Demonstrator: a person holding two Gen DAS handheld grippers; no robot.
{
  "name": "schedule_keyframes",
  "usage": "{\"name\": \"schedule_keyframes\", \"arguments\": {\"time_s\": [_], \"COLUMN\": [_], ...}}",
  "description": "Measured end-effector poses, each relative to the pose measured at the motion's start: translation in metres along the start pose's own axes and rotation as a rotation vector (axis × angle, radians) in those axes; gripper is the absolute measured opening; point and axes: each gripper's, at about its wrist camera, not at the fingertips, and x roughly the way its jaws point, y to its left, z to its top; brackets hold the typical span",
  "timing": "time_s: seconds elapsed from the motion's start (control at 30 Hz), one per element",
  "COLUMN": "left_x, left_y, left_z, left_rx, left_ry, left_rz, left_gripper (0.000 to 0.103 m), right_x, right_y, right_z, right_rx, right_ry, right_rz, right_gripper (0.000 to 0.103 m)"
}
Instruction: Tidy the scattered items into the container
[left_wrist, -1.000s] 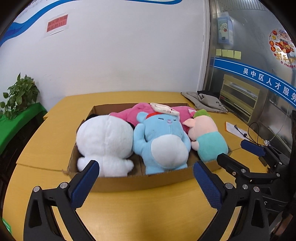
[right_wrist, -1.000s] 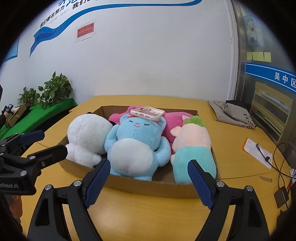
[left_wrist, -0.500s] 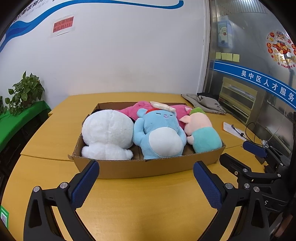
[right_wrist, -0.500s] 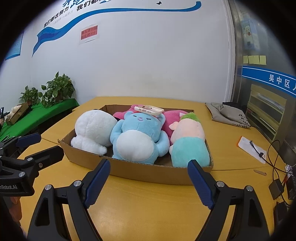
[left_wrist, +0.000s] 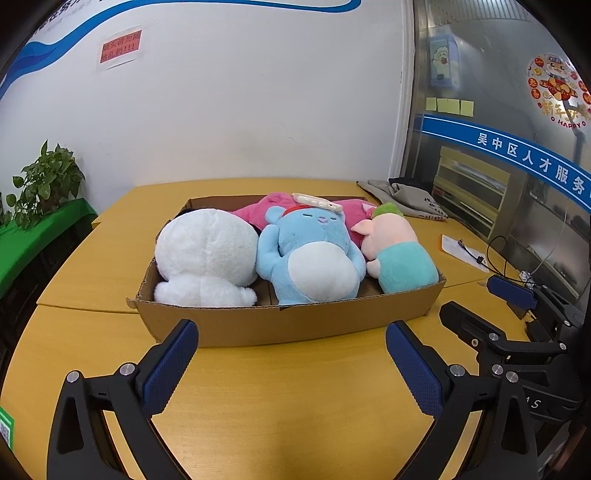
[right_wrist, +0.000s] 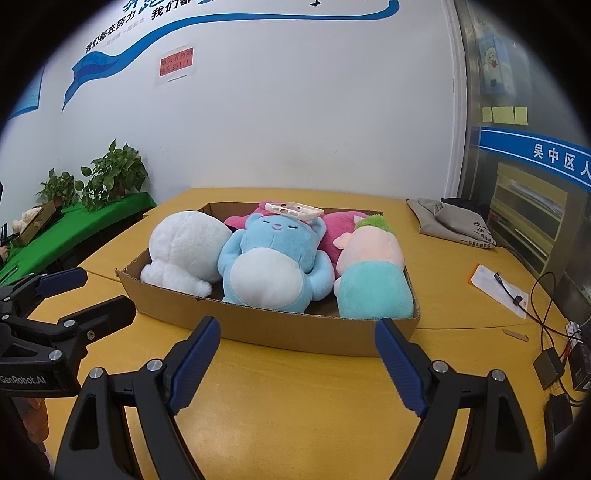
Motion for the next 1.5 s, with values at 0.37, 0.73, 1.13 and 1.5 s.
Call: {"name": "schedule_keyframes", "arguments": {"time_s": [0.37,0.73,1.13,1.5], "left_x": [0.002,0.007,0.008,0.011], "left_y": [0.008,0.004,0.005,0.005], "left_z": [-0.006,-0.014,-0.02,-0.028], "left_rx": [-0.018,-0.025,-0.028,-0.043], "left_ry": [0.016,0.035,0.048,0.075], "left_rz": [0.009,-0.007,-0.005,0.009], "left_gripper": [0.103,0.103,0.103,0.103], "right_x": [0.005,0.005,0.007,0.01], "right_y": [0.003,-0.006,0.002,0.005], "right_z": [-0.003,-0.009,-0.016,-0.018], "right_rx": [0.001,0.016,0.006,0.023], "right_ry": [0.01,0.028,0.043,0.042], "right_rz": [0.009,-0.024,-0.01,-0.011], "right_gripper": [0.086,0.086,0.086,0.086]}}
